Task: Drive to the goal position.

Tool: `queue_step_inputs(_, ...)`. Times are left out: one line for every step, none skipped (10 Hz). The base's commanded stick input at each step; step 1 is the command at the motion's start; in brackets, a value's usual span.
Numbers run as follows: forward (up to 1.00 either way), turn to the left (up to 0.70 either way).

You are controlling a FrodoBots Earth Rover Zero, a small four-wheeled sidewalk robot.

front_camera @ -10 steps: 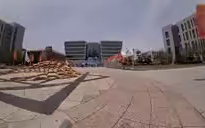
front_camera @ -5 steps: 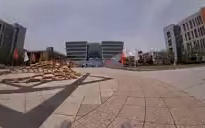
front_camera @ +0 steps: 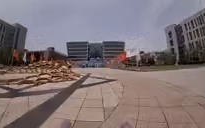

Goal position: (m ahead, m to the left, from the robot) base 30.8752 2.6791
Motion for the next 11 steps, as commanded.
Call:
queue_step_inputs(1.0, 0.0)
queue_step_inputs(1.0, 0.0)
queue_step_inputs(1.0, 0.0)
queue_step_inputs(1.0, 0.0)
queue_step_inputs(1.0, 0.0)
queue_step_inputs(1.0, 0.0)
queue_step_inputs(1.0, 0.0)
queue_step_inputs(1.0, 0.0)
queue_step_inputs(1.0, 0.0)
queue_step_inputs(1.0, 0.0)
queue_step_inputs(1.0, 0.0)
